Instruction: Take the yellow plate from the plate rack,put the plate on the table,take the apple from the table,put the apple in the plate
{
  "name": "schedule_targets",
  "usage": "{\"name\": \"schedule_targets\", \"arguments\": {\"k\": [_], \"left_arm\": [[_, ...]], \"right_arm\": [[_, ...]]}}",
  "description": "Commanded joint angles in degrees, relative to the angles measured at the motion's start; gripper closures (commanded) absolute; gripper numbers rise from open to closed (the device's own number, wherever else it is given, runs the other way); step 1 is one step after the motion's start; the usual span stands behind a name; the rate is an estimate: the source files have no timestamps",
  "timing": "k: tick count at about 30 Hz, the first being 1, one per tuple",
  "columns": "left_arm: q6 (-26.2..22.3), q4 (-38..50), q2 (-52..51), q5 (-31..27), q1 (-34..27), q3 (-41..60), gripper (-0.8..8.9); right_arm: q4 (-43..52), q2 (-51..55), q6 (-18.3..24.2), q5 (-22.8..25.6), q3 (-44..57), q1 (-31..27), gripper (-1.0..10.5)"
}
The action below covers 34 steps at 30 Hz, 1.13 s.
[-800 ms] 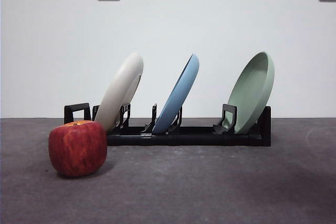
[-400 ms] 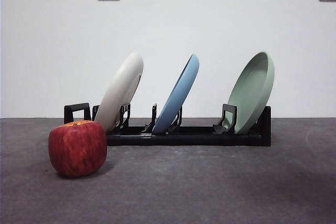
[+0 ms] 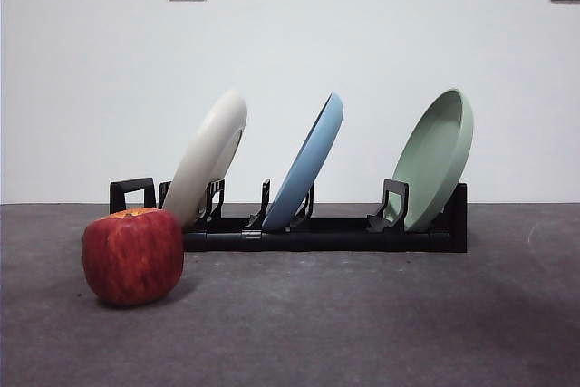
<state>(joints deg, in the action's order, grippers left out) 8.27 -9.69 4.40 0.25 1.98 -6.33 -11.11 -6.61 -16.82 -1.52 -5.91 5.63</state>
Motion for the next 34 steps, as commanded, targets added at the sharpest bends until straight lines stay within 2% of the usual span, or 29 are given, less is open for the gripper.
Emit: {"name": "schedule_targets", "arguments": {"k": [1, 3, 8, 14, 18, 25, 28, 30, 34], "left_arm": [[1.22, 0.68, 3.15, 0.28, -0.2, -3.26, 8.21], [1.18, 0.72, 6.45, 0.48, -0.2, -6.27, 8.21], [0.55, 1.07, 15.3, 5.14, -0.2, -13.4, 8.21], [0.55, 0.61, 28.41, 10.58, -0.15, -22.18, 8.21], [0.57, 0.55, 37.35, 16.44, -0.15, -27.74, 8.21], [0.57, -3.06, 51.71, 26.84, -0.09, -37.92, 8.18], [0.57, -6.64, 57.53, 28.83, 0.17, -43.15, 7.99], [0.57, -9.99, 62.75, 28.39, 1.2, -48.52, 6.4], [0.57, -12.76, 71.93, 28.22, 5.27, -59.04, 6.16]], "right_arm": [[0.2, -3.58, -1.99, -0.04, -3.28, 0.07, 9.6], [-0.22, -6.88, -1.99, -0.04, -6.12, 0.07, 9.6], [-1.92, -15.3, -1.7, -0.44, -13.66, 0.07, 9.6], [-4.96, -25.81, 0.02, -9.46, -22.91, 0.04, 9.6], [-7.19, -32.57, 1.36, -17.4, -28.04, 0.04, 9.5], [-12.11, -42.14, 5.25, -26.99, -35.08, 0.07, 9.4], [-12.41, -44.83, 5.35, -29.16, -36.59, 0.07, 8.4], [-12.61, -46.66, 5.35, -30.05, -37.46, 0.07, 7.1], [-12.63, -48.13, 5.35, -30.03, -37.7, 0.07, 6.9]]}}
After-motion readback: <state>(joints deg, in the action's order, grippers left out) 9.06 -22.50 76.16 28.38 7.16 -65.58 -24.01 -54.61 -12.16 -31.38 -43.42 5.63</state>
